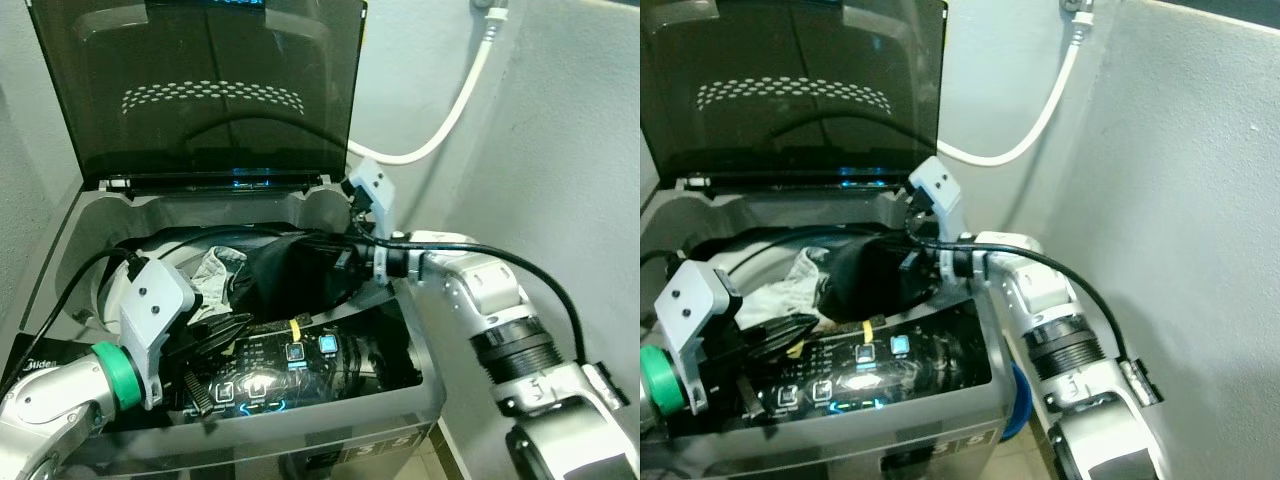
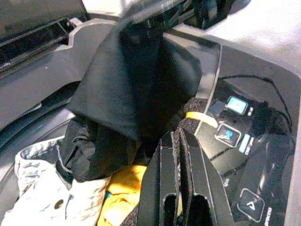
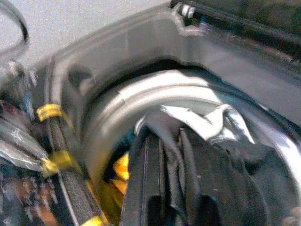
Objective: Clothes washing
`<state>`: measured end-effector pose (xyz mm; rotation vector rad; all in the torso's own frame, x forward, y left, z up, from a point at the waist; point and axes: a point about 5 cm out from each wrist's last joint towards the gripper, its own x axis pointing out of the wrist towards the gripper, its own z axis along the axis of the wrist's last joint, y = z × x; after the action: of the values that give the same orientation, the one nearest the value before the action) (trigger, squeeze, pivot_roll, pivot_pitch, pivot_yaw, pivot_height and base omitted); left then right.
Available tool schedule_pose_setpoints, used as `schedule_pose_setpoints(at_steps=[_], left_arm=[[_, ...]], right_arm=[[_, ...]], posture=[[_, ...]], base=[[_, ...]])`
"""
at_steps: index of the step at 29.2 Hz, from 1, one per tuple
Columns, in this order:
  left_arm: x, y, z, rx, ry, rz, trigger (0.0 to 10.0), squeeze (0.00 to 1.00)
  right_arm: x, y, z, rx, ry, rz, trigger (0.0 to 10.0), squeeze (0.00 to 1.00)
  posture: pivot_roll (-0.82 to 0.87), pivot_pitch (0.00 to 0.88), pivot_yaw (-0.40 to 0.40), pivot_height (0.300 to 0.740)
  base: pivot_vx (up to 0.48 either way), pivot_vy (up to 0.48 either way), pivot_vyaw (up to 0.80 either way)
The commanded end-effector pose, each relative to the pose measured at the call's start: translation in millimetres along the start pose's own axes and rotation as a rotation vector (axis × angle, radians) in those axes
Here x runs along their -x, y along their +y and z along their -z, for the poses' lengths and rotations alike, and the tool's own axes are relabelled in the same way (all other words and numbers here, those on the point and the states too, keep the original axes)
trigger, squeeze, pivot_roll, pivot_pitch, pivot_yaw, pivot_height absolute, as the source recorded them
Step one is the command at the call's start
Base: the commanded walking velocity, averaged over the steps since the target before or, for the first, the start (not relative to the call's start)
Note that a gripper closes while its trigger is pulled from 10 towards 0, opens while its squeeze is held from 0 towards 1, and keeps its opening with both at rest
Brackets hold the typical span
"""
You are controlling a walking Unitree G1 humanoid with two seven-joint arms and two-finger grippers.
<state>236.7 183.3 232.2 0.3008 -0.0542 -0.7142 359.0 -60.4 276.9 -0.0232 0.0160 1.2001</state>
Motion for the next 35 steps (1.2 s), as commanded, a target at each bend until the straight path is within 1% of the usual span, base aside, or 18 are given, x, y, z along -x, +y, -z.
schedule_pose_setpoints(at_steps=[1,3,4,5,6,8,11,12,14,16,19,23,25,27,31,32,34,35], left_arm=[[2.8,2.0,2,-0.012,0.021,-0.008,10.0,0.00],[3.7,2.4,1,-0.011,0.024,-0.009,10.0,0.00],[4.1,2.3,1,-0.010,0.026,-0.009,10.0,0.00],[4.1,2.3,1,-0.010,0.026,-0.009,10.0,0.00],[4.1,2.8,1,-0.011,0.028,-0.011,10.0,0.00],[4.1,3.3,0,-0.009,0.035,-0.010,10.0,0.00],[3.5,4.5,-1,-0.016,0.036,-0.017,10.0,0.00],[0.1,10.9,-3,-0.034,0.021,-0.074,10.0,0.00],[-2.2,15.6,-4,-0.048,0.009,-0.117,10.0,0.00],[-13.9,30.8,-5,-0.035,-0.023,-0.280,10.0,0.00],[-18.7,35.4,-5,-0.021,-0.032,-0.332,10.0,0.00],[-32.2,41.8,-8,0.017,-0.086,-0.433,10.0,0.00],[-38.5,44.2,-12,0.050,-0.133,-0.475,10.0,0.00],[-51.2,43.7,-16,0.151,-0.250,-0.539,10.0,0.00],[-66.0,35.3,-19,0.205,-0.308,-0.519,10.0,0.00],[-69.3,32.6,-20,0.246,-0.332,-0.509,10.0,0.00],[-71.3,30.8,-15,0.276,-0.290,-0.520,10.0,0.00],[-73.2,27.6,-9,0.342,-0.253,-0.520,10.0,0.00]], right_arm=[[0.2,2.7,-7,-0.041,-0.051,-0.009,10.0,1.00],[0.7,0.2,-16,-0.094,-0.121,0.021,10.0,0.97],[2.7,-4.7,-24,-0.124,-0.182,0.062,10.0,0.00],[2.7,-4.7,-24,-0.124,-0.182,0.062,10.0,0.00],[11.8,-16.4,-45,-0.160,-0.332,0.136,10.0,0.00],[27.0,-28.9,-66,-0.236,-0.494,0.190,10.0,0.00],[33.7,-31.2,-70,-0.218,-0.501,0.194,10.0,0.00],[41.9,-39.2,-71,-0.186,-0.498,0.301,10.0,0.00],[47.8,-44.8,-72,-0.161,-0.498,0.383,10.0,0.00],[59.2,-56.7,-60,-0.139,-0.500,0.603,10.0,0.00],[62.4,-58.4,-54,-0.126,-0.502,0.662,10.0,0.00],[63.3,-49.7,-34,-0.144,-0.552,0.718,10.0,0.00],[61.0,-42.4,-19,-0.209,-0.583,0.736,10.0,0.00],[55.8,-24.7,17,-0.267,-0.542,0.759,10.0,0.00],[52.9,-14.0,43,-0.346,-0.490,0.793,10.0,0.00],[49.9,-9.9,48,-0.319,-0.459,0.797,10.0,0.00],[47.7,-5.4,48,-0.272,-0.438,0.795,10.0,0.00],[46.1,-2.2,48,-0.232,-0.429,0.796,10.0,0.00]], posture=[[0.08,0.016,0.003,0.740],[0.08,0.016,0.004,0.740],[0.08,0.016,0.005,0.740],[0.08,0.016,0.005,0.740],[0.08,0.017,0.007,0.740],[0.08,0.014,0.011,0.740],[0.08,0.014,0.014,0.740],[0.08,0.014,0.023,0.740],[0.08,0.014,0.026,0.740],[0.07,0.010,0.035,0.740],[0.08,0.010,0.035,0.740],[0.08,0.000,0.035,0.740],[0.08,0.000,0.037,0.740],[0.06,0.001,0.049,0.740],[0.05,0.000,0.034,0.740],[0.04,0.000,0.037,0.740],[0.03,0.000,0.048,0.740],[0.02,0.000,0.050,0.740]], base=[[0.000,0.000,0.00],[0.000,0.000,0.00],[0.000,0.000,0.00],[0.000,0.000,0.00],[0.000,0.000,0.00],[0.000,0.000,0.00],[0.000,0.000,0.00],[0.000,0.000,0.00],[0.000,0.000,0.00],[0.000,0.000,0.00],[0.000,0.000,0.00],[0.000,0.000,0.00],[0.000,0.000,0.00],[0.000,0.000,0.00],[0.000,0.000,0.00],[0.000,0.000,0.00],[0.000,0.000,0.00],[0.000,0.000,0.00]])
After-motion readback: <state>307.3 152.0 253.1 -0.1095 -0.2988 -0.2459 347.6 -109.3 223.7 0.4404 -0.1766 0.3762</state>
